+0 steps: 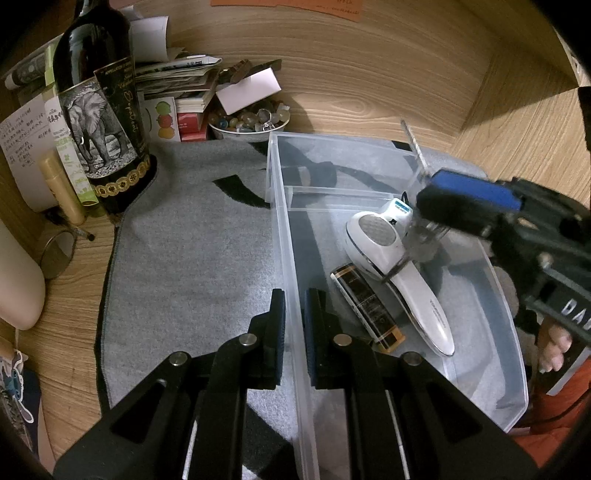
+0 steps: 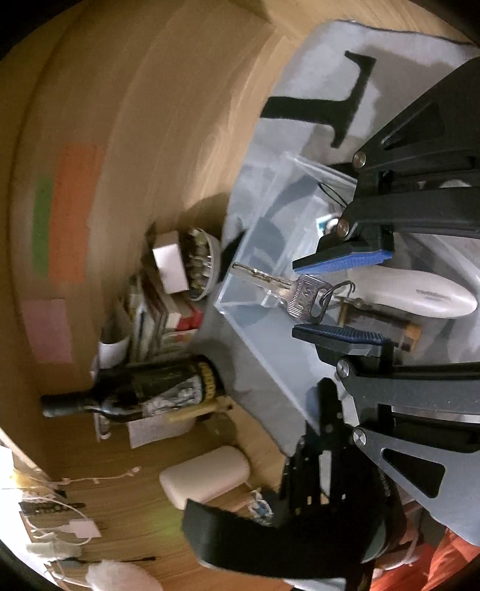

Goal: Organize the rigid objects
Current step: 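Carry the keys into the box and open the right tool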

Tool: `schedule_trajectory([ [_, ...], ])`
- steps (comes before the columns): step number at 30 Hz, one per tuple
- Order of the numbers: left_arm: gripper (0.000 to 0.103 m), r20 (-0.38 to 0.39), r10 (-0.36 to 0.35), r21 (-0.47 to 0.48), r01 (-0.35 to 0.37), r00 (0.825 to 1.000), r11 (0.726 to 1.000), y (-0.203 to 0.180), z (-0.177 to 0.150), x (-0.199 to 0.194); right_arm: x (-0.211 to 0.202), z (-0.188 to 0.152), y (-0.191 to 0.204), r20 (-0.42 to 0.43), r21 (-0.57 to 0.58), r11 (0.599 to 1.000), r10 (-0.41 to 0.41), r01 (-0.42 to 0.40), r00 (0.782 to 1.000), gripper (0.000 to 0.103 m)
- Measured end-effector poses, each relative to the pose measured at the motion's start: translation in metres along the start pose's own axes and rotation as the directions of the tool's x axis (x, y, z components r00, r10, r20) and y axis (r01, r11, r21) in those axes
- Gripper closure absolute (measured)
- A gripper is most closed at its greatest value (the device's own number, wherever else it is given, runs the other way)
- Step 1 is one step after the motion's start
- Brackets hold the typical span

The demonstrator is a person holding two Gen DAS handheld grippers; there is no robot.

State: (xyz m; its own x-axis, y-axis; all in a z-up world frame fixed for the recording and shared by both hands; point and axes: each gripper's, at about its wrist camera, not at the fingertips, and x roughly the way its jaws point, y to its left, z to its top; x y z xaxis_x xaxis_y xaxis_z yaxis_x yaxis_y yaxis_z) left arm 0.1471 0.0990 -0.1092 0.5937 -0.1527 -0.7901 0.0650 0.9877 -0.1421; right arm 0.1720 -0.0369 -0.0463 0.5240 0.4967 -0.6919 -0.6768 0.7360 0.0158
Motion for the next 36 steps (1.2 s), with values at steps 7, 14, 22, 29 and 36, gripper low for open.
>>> schedule_trajectory([
  [7, 0.093, 0.0, 0.0, 0.0, 0.0, 1.0, 1.0, 0.0, 0.0, 0.0, 0.01, -0.004, 0.0, -0.053, -0.004, 1.0, -0.002, 0.002, 0.999, 0.077],
  [14, 0.093, 0.0, 0.001, 0.0, -0.001, 1.0, 1.0, -0.001, 0.0, 0.0, 0.0, -0.003, 0.0, -0.032, -0.007, 1.0, -0.015, 0.015, 0.999, 0.074],
  [22, 0.093, 0.0, 0.002, 0.001, -0.002, 1.0, 1.0, -0.001, 0.0, 0.001, -0.029, -0.001, -0.014, 0.038, 0.032, 0.998, -0.05, 0.048, 0.998, 0.064],
  [29, 0.093, 0.0, 0.002, 0.005, -0.002, 1.0, 1.0, -0.003, 0.001, 0.001, -0.057, -0.008, -0.048, 0.075, 0.117, 0.984, -0.146, 0.137, 0.986, 0.06],
  [36, 0.093, -0.002, 0.0, 0.003, 0.0, 1.0, 1.0, -0.003, 0.002, 0.003, -0.057, -0.034, -0.087, -0.014, 0.208, 0.952, -0.227, 0.224, 0.974, 0.06],
])
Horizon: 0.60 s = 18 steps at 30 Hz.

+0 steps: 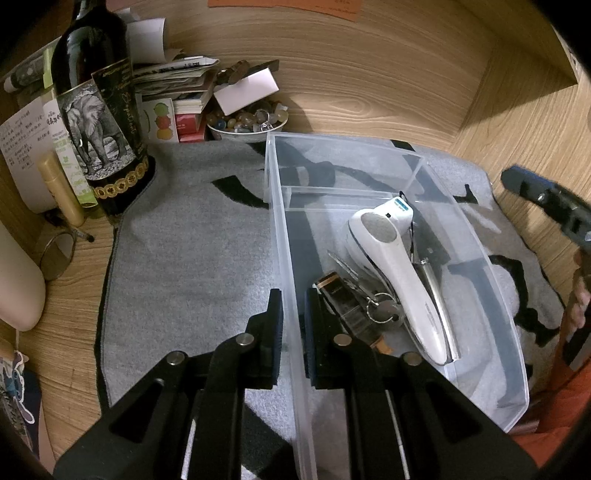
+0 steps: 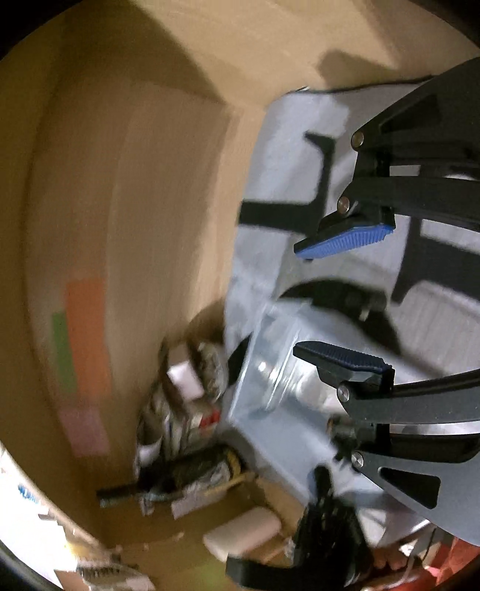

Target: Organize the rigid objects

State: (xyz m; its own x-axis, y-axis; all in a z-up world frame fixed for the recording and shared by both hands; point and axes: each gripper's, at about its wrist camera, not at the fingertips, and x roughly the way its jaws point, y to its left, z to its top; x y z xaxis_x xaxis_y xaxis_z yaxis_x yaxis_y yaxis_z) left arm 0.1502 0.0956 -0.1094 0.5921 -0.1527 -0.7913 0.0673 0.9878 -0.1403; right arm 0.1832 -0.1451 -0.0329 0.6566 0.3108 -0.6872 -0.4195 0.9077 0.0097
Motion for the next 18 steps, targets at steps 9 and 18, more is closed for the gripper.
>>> schedule_trajectory([
  [9, 0.093, -0.001, 0.004, -0.004, -0.004, 1.0, 1.0, 0.0, 0.0, 0.0, 0.046, -0.032, -0.007, -0.166, 0.005, 1.0, 0.025, -0.024, 0.986, 0.059],
  [18, 0.093, 0.0, 0.007, -0.004, -0.007, 1.0, 1.0, 0.001, -0.001, 0.0, 0.085, -0.044, 0.006, -0.264, -0.016, 0.998, 0.051, -0.057, 0.963, 0.062],
])
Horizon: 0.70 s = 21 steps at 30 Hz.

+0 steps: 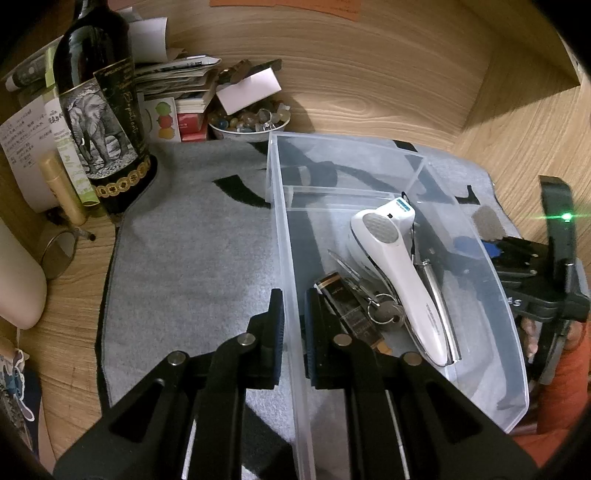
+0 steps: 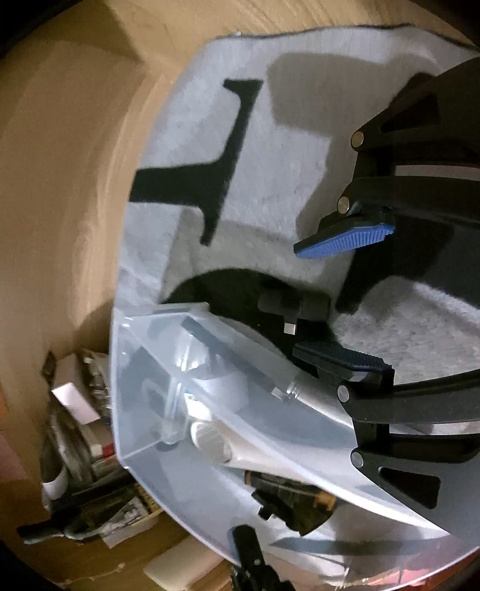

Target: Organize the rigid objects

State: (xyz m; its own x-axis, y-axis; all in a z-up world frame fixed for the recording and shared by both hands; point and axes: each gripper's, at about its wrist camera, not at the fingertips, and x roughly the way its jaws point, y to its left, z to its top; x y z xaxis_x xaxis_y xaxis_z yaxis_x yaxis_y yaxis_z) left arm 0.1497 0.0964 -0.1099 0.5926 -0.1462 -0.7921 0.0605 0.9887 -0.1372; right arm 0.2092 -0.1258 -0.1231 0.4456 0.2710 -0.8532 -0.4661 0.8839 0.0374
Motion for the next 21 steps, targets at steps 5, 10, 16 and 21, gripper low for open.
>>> schedule_trajectory([
  [5, 0.093, 0.0, -0.004, -0.005, 0.004, 1.0, 1.0, 0.001, 0.001, -0.001, 0.0, 0.0, -0.003, 0.022, -0.004, 1.0, -0.015, 0.015, 1.0, 0.085],
  [10, 0.093, -0.001, -0.005, -0.005, 0.005, 1.0, 1.0, 0.001, 0.001, -0.001, -0.007, 0.0, -0.006, 0.047, 0.008, 1.0, -0.017, 0.016, 0.999, 0.085],
  [16, 0.093, -0.001, -0.005, -0.006, 0.005, 1.0, 1.0, 0.002, 0.001, -0.001, -0.032, 0.004, -0.005, 0.117, 0.009, 1.0, -0.027, 0.026, 0.993, 0.085],
  [21, 0.093, -0.001, -0.006, -0.007, 0.006, 1.0, 1.0, 0.002, 0.001, 0.0, -0.059, 0.011, -0.001, 0.192, 0.006, 0.999, -0.033, 0.032, 0.981, 0.085],
])
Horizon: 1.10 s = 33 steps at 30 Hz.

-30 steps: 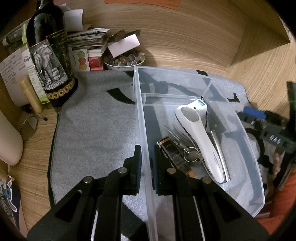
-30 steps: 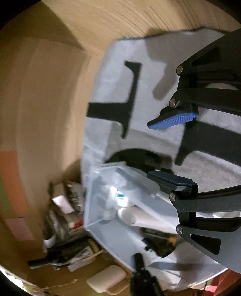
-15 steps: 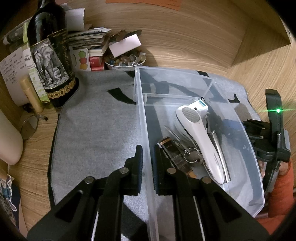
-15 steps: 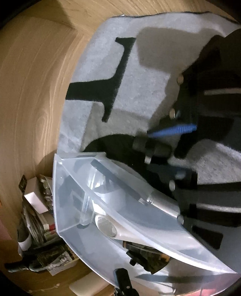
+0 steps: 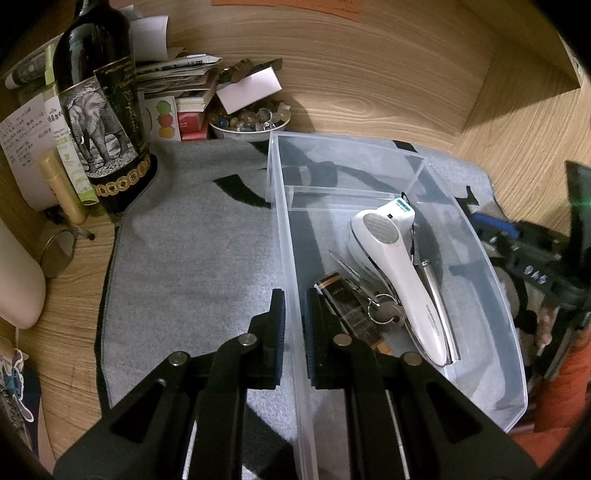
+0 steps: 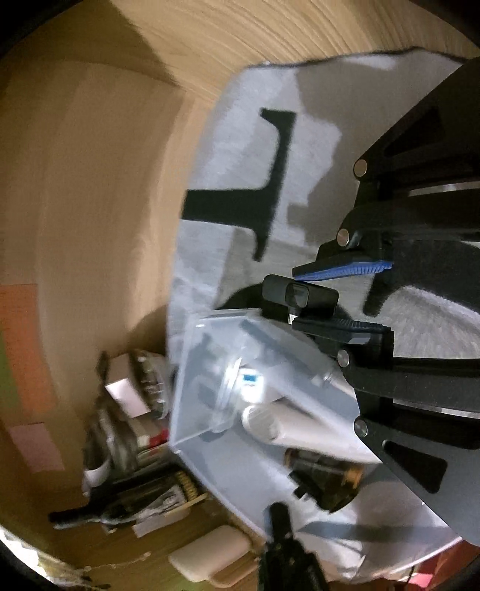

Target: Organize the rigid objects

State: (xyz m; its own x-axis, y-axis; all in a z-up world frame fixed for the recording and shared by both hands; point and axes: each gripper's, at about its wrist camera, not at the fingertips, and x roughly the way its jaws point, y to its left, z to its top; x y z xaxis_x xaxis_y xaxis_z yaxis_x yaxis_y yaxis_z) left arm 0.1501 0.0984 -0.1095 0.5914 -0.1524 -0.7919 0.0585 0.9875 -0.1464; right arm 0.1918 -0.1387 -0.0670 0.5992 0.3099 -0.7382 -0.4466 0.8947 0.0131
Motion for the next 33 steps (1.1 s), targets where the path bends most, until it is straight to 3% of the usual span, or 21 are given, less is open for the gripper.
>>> schedule_trajectory([
  [8, 0.093, 0.001, 0.001, 0.0, -0.001, 1.0, 1.0, 0.0, 0.0, 0.0, -0.026, 0.023, 0.018, 0.108, -0.039, 0.999, 0.029, -0.024, 0.994, 0.085],
  [14, 0.093, 0.001, 0.001, 0.001, -0.001, 1.0, 1.0, 0.0, -0.001, 0.0, -0.028, 0.03, 0.04, 0.126, -0.089, 0.993, 0.084, -0.073, 0.989, 0.085],
  [24, 0.093, 0.004, 0.006, 0.01, -0.006, 1.0, 1.0, -0.001, -0.001, 0.001, -0.003, 0.028, 0.072, 0.052, -0.144, 0.978, 0.161, -0.152, 0.986, 0.085],
  [33, 0.093, 0.004, 0.005, 0.011, -0.005, 1.0, 1.0, -0.001, -0.001, 0.001, 0.026, 0.027, 0.085, -0.034, -0.151, 0.972, 0.178, -0.181, 0.983, 0.085],
])
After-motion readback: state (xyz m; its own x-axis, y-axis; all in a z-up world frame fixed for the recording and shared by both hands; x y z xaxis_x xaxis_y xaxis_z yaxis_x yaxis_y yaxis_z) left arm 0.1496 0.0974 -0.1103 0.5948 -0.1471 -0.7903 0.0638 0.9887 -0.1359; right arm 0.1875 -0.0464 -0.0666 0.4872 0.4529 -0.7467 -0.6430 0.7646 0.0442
